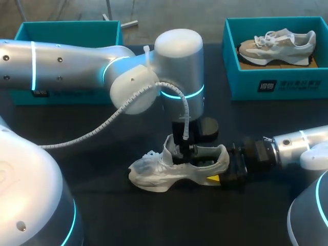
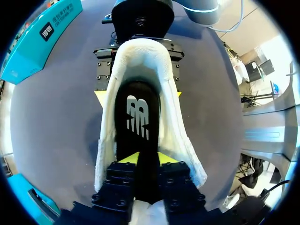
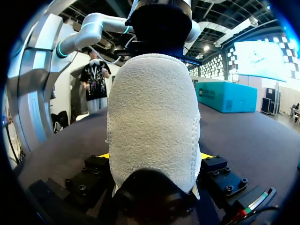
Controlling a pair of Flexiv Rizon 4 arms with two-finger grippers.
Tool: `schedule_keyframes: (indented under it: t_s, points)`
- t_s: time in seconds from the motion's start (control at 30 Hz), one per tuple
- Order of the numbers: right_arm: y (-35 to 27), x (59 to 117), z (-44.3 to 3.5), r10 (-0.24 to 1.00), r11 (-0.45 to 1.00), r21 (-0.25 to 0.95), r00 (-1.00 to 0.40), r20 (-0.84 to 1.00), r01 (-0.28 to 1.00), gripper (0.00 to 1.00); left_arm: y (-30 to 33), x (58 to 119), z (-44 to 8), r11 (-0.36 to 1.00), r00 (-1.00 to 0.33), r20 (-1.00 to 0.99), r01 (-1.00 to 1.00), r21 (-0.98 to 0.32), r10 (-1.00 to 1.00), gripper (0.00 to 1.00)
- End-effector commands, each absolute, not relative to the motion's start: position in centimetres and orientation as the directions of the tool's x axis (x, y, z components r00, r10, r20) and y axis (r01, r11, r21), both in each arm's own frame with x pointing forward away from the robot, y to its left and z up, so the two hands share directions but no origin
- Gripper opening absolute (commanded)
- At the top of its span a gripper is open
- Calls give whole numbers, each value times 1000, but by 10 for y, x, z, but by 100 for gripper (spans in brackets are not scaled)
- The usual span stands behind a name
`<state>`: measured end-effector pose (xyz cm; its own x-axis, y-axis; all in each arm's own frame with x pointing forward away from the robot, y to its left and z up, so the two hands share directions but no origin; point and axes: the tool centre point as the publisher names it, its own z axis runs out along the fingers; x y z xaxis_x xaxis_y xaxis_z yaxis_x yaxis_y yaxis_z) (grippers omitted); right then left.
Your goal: Take the shoe out of the shoebox, open the shoe tongue, remove and reinsert the insole, then place the shoe into the shoebox
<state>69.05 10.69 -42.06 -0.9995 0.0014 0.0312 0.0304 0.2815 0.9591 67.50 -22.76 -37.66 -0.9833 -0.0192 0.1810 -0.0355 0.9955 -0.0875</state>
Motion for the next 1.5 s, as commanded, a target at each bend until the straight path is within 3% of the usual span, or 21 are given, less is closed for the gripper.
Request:
schedule_keyframes:
  t_s: [0.03, 0.57, 0.87, 1.03, 1.5]
  points:
    - [109, 691, -422, 3, 285, 958, -1000, 31, 30, 0, -228, 681, -376, 994, -976, 215, -36, -102, -13, 18]
    - [109, 691, -422, 3, 285, 958, -1000, 31, 30, 0, -230, 674, -369, 994, -972, 232, -4, -113, 22, 20]
    - [109, 691, -422, 3, 285, 958, -1000, 31, 30, 0, -230, 674, -390, 996, -976, 214, 7, -92, 26, 13]
    - [109, 691, -422, 3, 285, 958, -1000, 31, 30, 0, -227, 668, -393, 995, -980, 195, 34, -90, 51, 25]
    - [109, 691, -422, 3, 285, 958, -1000, 31, 30, 0, -224, 664, -407, 996, -992, 109, 52, -71, 59, 28]
